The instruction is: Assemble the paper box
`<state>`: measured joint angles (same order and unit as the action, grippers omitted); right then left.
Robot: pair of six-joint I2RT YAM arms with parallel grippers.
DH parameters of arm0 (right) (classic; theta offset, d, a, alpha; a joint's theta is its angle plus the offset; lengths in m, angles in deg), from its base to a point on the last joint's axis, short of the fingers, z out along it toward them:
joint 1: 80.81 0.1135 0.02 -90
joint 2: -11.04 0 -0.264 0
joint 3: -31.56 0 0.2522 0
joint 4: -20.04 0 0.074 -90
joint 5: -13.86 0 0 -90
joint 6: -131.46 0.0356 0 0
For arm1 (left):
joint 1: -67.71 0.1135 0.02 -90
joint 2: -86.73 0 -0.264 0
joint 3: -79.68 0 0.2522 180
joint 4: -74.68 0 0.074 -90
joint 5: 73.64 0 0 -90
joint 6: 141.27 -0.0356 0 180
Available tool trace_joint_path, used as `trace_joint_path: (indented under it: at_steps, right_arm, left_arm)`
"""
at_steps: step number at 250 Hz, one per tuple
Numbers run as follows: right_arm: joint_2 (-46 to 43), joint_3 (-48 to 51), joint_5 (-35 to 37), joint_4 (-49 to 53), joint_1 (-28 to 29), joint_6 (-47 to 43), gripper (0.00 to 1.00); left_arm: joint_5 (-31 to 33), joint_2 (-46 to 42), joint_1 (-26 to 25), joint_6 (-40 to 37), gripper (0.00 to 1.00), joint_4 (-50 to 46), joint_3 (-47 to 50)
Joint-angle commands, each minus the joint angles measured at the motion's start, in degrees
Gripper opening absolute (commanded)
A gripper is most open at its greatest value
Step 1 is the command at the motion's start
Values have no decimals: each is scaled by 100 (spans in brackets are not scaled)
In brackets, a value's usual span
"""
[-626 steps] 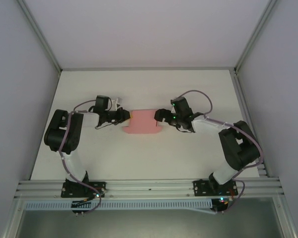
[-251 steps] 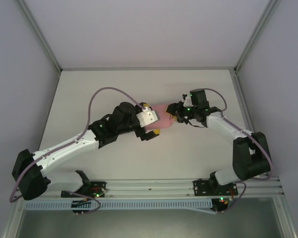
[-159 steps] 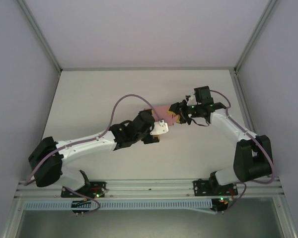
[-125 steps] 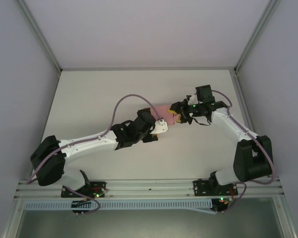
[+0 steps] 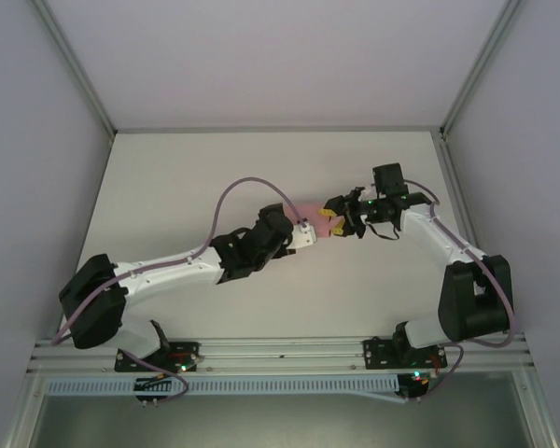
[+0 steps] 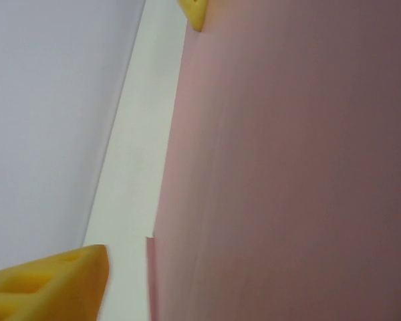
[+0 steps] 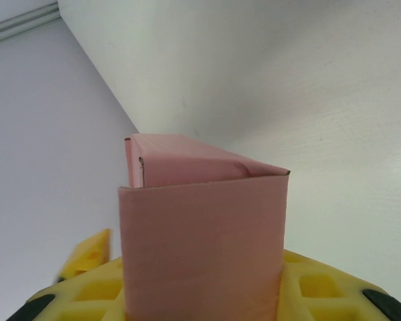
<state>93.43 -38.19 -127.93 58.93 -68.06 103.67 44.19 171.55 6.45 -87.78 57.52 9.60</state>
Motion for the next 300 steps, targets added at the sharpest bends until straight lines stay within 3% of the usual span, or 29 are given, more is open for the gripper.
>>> trace_joint_path:
  at_steps: [1, 60, 82, 115, 128, 133, 139, 142, 166, 182, 203, 223, 256, 300]
  right_arm:
    - [-148, 171, -323, 19, 16, 144, 37]
    - [-302, 217, -201, -121, 9, 189, 47]
    - [-388, 45, 74, 144, -21, -46, 55]
    - [-616, -307, 909, 579, -67, -497, 62]
    - [-740, -345, 1211, 606, -104, -628, 70]
    - [-806, -344, 1395, 616, -119, -672, 75]
    - [-891, -317, 1588, 566, -125, -725, 96]
    - [-932, -302, 1667, 527, -124, -774, 100]
    - [-1296, -347, 2665, 802, -228, -1383, 100]
    - [-1577, -485, 3492, 971, -247, -2076, 100]
    - [-2091, -428, 4234, 690, -238, -3071, 100]
    - [-2682, 183, 3861, -343, -239, -3838, 100]
    - [-3319, 1520, 2720, -2351, -241, -4278, 100]
    - [-2979, 1741, 606, -2551, -238, -5013, 100]
  left_arm:
    - [87, 17, 33, -7, 60, 329, 19]
    - [-309, 109, 35, 151, 39, 204, -58]
    - [-389, 129, 35, 253, 32, 14, -114]
    - [-717, 103, 35, 353, 30, -425, -202]
    - [-833, 107, 39, 398, 30, -598, -239]
    - [-938, 115, 56, 396, 30, -728, -262]
    - [-1002, 135, 74, 435, 30, -851, -301]
    - [-1019, 139, 78, 451, 30, -907, -315]
    - [-1353, 256, 185, 605, 32, -1617, -549]
    - [-1919, 402, 324, 562, 34, -2417, -782]
    - [-2034, 622, 456, 575, 37, -2945, -974]
    - [-2318, 935, 551, 607, 41, -3427, -1299]
    - [-2750, 1362, 664, 421, 41, -3922, -1658]
    - [-3149, 1572, 1013, 259, 44, -4084, -1795]
